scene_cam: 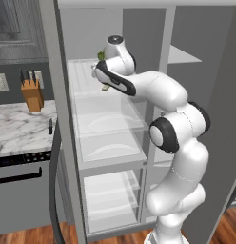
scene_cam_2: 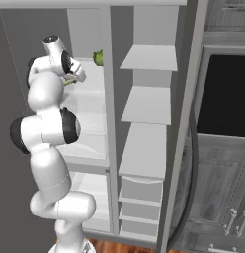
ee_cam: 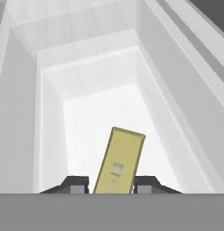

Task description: Retrieve the butter from the fridge and place it on a plate on the dining table. Then retrieve the butter knife by the fridge and place it near the plate.

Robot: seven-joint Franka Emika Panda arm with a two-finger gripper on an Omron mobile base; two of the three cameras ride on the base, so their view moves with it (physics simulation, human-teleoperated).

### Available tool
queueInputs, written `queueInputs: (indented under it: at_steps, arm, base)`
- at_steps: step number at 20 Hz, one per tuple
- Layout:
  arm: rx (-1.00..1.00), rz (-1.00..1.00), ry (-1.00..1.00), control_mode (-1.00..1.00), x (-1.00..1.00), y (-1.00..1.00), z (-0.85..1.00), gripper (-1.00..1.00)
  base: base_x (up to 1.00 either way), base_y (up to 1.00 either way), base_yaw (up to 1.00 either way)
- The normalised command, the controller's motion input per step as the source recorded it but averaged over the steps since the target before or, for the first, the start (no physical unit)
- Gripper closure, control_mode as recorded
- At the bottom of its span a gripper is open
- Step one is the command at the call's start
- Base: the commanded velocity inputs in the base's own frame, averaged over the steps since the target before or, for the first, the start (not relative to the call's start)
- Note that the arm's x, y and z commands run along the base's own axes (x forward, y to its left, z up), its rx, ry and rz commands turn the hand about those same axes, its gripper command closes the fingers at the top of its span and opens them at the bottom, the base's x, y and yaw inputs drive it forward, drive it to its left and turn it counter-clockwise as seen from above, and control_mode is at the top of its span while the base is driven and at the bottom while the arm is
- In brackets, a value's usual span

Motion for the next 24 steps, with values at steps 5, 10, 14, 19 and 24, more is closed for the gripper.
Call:
queueInputs:
  at_steps: [5,10,14,19,24]
  arm:
    - [0.0,0.05,-0.21,-1.0,-0.86,-0.15,0.2,1.0]
    - [-0.02,0.02,0.0,-1.0,-0.92,-0.37,0.47,1.0]
    - [-0.04,0.0,0.01,-1.0,-0.89,-0.51,0.65,1.0]
    - [-0.07,0.0,0.03,-1.0,-0.8,-0.36,0.49,1.0]
    - [-0.04,0.01,0.02,-1.0,-0.65,-0.24,0.12,1.0]
  base:
    - [0.0,0.0,0.0]
    - [0.0,0.0,0.0]
    - [0.0,0.0,0.0]
    - [0.0,0.0,0.0]
    - [0.0,0.0,0.0]
